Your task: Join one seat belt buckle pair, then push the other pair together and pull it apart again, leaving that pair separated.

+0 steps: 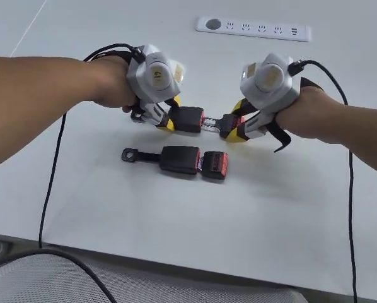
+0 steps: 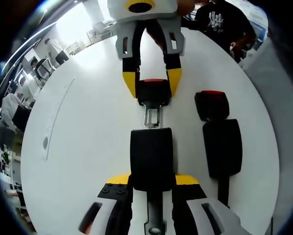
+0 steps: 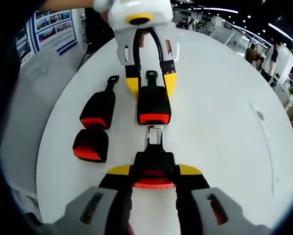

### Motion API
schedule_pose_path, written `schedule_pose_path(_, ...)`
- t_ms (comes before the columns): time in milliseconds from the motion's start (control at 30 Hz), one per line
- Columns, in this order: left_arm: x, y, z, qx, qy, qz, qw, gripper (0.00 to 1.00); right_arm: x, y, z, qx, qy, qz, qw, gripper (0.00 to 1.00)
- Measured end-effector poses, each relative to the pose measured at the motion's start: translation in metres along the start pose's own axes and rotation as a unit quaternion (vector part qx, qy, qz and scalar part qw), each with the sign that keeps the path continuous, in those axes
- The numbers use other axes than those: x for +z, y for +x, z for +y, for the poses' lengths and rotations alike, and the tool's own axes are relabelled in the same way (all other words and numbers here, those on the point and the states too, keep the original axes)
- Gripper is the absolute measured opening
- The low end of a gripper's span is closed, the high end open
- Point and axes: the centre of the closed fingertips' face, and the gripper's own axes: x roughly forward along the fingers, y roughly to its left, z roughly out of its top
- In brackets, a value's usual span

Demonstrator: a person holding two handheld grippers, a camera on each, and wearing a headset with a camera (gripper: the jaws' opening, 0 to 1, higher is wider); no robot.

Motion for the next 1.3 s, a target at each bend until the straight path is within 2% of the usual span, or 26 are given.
schedule_pose_path(233,-0.001,0.001,0.001,0.002,-0.001,-0.001,1.0,0.31,-0.03,-0.02,0.002,-0.007,0.004,0.01,0.9999,0.34)
schedule_pose_path(433,-0.003,0.002,0.003,0.003,-0.003,-0.002,1.0,0.31,-0.058,-0.038,-0.002,-0.015,0.012,0.027,0.9994,0.34)
schedule_pose_path(700,-0.002,0.001,0.003,0.004,-0.003,-0.003,1.0,0.31,-0.084,-0.053,0.002,-0.008,0.017,0.049,0.9986,0.35)
schedule_pose_path(733,-0.002,0.002,0.003,0.004,-0.003,-0.004,1.0,0.31,-0.089,-0.054,0.002,-0.009,0.009,0.058,0.9982,0.35)
schedule_pose_path(900,-0.001,0.002,0.003,0.004,0.0,-0.01,0.9999,0.31,-0.089,-0.053,0.004,-0.008,0.003,0.069,0.9976,0.36)
schedule_pose_path(1067,0.001,0.002,0.002,0.01,0.004,0.0,0.9999,0.32,-0.088,-0.054,0.002,-0.015,-0.003,0.08,0.9967,0.38)
schedule_pose_path(1233,0.002,-0.001,0.0,0.029,0.003,0.002,0.9996,0.32,-0.086,-0.056,-0.008,-0.05,-0.012,0.082,0.9953,0.49)
schedule_pose_path(1300,0.001,-0.002,0.001,0.039,0.002,0.002,0.9992,0.33,-0.087,-0.06,-0.012,-0.076,-0.022,0.091,0.9927,0.5)
